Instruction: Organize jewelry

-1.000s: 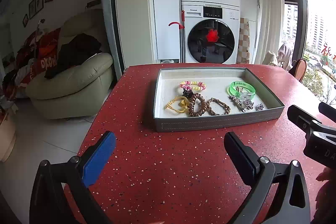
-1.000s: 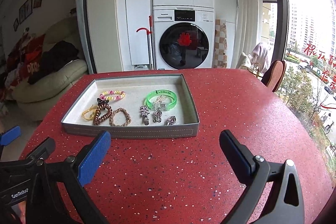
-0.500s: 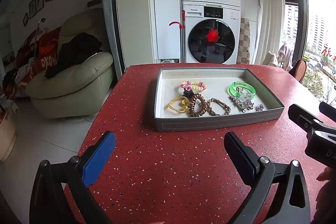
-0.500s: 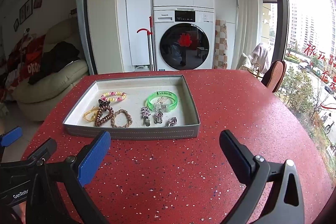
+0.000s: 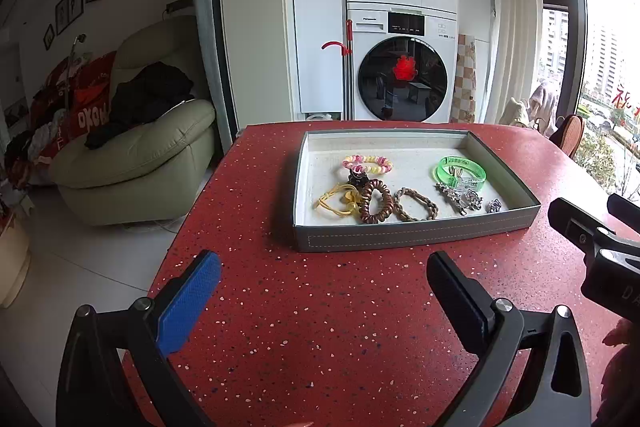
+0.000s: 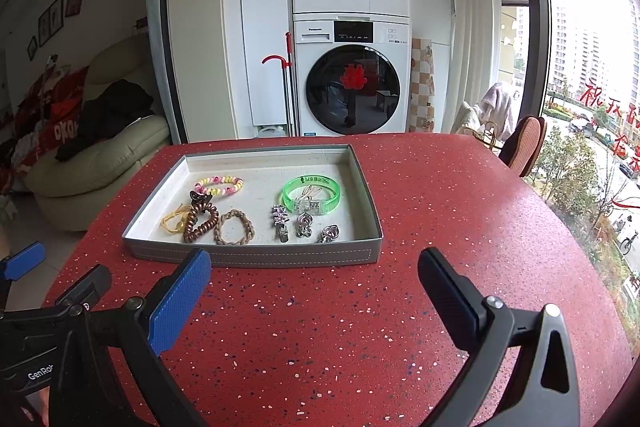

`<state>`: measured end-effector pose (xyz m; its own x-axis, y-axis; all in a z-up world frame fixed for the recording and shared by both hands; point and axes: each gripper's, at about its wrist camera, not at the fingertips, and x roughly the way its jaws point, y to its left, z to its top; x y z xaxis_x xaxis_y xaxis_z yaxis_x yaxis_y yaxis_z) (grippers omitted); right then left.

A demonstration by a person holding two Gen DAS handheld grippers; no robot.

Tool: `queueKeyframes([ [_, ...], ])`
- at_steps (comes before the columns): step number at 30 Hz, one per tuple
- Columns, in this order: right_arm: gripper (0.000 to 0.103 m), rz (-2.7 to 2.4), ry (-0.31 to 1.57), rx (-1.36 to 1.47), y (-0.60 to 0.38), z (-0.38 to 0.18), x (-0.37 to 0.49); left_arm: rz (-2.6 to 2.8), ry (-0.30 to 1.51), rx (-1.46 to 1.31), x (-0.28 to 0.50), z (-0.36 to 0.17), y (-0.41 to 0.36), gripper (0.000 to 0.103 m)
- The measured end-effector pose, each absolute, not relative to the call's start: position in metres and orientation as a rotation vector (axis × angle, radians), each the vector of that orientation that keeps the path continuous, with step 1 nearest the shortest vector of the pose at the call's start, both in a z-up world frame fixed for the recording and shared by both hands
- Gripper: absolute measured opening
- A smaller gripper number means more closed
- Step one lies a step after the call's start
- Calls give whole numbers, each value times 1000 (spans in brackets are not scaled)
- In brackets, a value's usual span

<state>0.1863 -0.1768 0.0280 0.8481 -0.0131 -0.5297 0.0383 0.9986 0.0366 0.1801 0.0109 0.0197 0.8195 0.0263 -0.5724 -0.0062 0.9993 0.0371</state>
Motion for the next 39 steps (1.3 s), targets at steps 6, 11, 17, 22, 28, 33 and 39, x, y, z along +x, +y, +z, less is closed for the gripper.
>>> queueKeyframes([
  [6,103,-25,556,46,-175,30,186,17,610,34,180,20,11,103],
  [11,103,-25,557,47,-176,30,186,16,611,34,180,21,11,103],
  [17,103,-26,557,48,-176,30,186,17,611,33,180,21,11,103],
  [22,103,-25,558,49,-176,30,186,16,611,33,180,21,11,103],
  [28,103,-25,558,50,-176,31,186,16,613,32,179,22,12,103],
  [33,103,-26,558,50,-176,31,186,17,612,32,179,22,12,103],
  [39,103,-25,558,51,-176,31,186,14,615,32,180,21,12,103],
])
